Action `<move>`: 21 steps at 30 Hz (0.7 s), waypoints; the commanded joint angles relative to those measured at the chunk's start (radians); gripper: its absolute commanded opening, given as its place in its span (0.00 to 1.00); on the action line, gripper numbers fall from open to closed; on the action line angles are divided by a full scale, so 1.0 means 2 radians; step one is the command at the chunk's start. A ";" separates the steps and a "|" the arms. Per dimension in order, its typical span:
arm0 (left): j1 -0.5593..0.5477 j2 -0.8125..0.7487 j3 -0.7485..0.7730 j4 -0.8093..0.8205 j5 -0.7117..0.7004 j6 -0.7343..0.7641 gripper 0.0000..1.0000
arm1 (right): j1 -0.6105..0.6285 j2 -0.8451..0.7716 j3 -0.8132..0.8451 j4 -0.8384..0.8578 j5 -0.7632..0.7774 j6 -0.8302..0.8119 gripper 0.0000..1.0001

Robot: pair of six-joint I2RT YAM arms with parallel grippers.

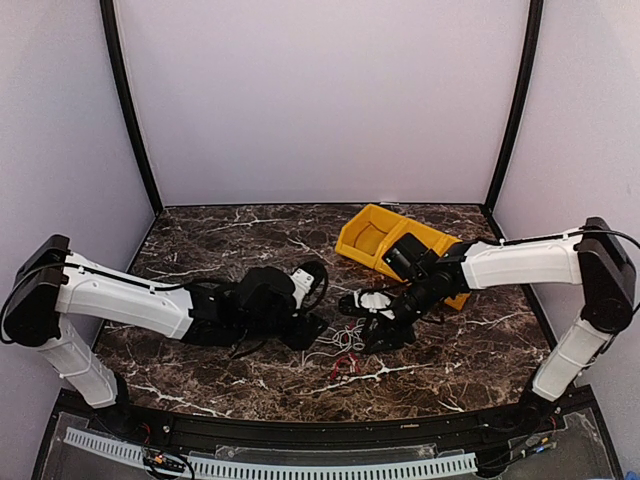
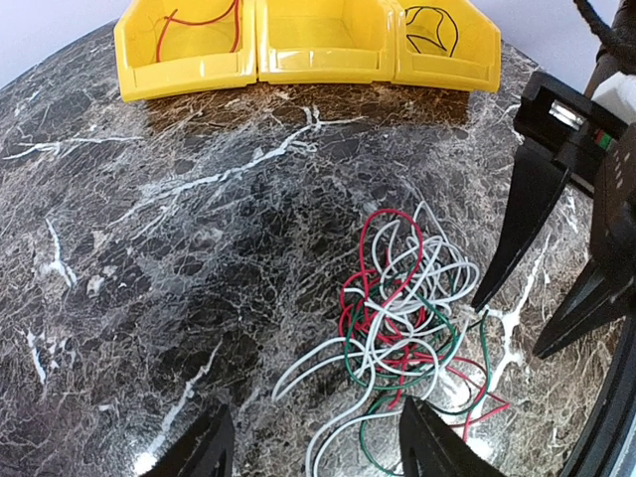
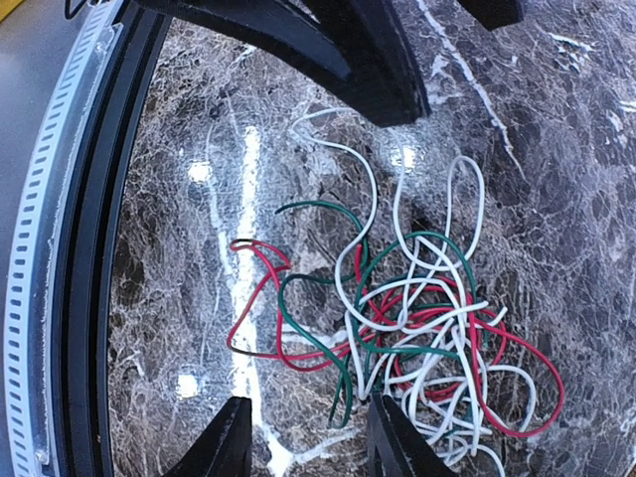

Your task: Untangle the cables

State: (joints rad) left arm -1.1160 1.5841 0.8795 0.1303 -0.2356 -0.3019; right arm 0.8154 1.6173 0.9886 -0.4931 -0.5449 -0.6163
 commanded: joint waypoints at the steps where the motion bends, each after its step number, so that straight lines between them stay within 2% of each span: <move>1: 0.001 -0.016 -0.014 0.032 0.004 0.003 0.58 | 0.012 0.025 0.025 0.011 -0.007 0.000 0.40; 5: 0.002 -0.045 -0.054 0.063 -0.013 -0.012 0.58 | 0.012 0.048 0.038 0.008 -0.003 0.009 0.32; 8: 0.002 -0.060 -0.078 0.080 -0.015 -0.014 0.58 | 0.012 0.048 0.043 0.003 -0.006 0.012 0.19; 16: -0.003 -0.045 -0.076 0.113 0.064 0.026 0.56 | 0.012 0.003 0.044 -0.022 0.012 0.007 0.00; 21: -0.019 -0.053 -0.104 0.200 0.084 0.059 0.56 | 0.012 -0.009 0.061 -0.045 0.001 0.010 0.00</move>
State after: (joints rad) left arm -1.1286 1.5032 0.7193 0.3717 -0.1295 -0.2523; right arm 0.8322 1.6337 1.0615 -0.5396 -0.5251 -0.5972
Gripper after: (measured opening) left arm 0.558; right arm 0.018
